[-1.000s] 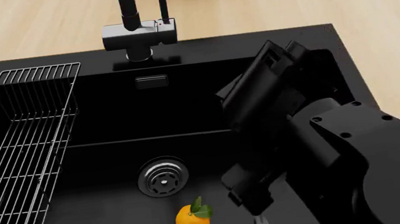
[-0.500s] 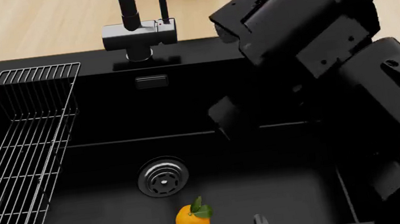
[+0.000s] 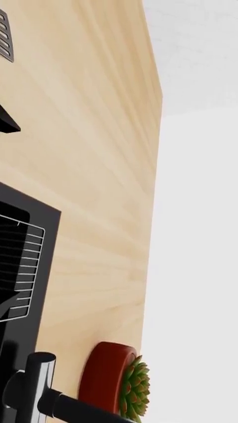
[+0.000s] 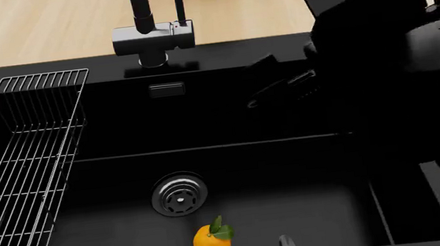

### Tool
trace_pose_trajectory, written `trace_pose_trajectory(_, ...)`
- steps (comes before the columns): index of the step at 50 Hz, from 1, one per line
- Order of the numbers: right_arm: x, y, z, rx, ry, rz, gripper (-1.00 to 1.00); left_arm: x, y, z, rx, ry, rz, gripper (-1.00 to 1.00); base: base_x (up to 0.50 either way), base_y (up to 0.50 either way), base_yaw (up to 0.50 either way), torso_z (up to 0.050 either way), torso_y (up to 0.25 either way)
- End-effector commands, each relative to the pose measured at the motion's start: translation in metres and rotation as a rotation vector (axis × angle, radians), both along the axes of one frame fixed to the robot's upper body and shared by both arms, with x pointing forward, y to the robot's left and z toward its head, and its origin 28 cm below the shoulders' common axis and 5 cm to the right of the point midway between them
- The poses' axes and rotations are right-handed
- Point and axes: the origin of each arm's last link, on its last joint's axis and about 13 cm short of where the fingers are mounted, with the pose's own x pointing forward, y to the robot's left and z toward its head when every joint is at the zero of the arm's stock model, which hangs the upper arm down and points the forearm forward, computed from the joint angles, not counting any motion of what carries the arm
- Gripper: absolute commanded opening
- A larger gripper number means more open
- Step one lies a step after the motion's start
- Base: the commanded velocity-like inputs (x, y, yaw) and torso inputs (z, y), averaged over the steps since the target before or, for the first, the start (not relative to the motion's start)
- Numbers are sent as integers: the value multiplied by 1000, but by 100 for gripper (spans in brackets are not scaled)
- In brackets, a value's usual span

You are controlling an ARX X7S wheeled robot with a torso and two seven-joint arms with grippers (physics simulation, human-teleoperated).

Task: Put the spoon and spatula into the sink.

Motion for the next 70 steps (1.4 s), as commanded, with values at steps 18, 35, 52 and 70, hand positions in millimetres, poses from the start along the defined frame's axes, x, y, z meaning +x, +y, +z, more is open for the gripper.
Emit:
trace_pose_trajectory(18,-75,-14,-41,34,-508,-310,100,-3,0,5,13,-8,8,100,0,0,0,0,0)
trace_pose_trajectory(35,-86,-24,-49,-6,-573,-381,100,-3,0,4,15,-6,10,100,0,0,0,0,0)
trace_pose_trajectory(52,-86,-23,-51,33,-582,-384,100,-9,-1,6,27,-12,7,100,0,11,0,0,0)
trace_pose_trajectory(70,-88,-23,-52,73,-584,-383,100,-6,-4,6,35,-10,-2,100,-17,456,0,0,0)
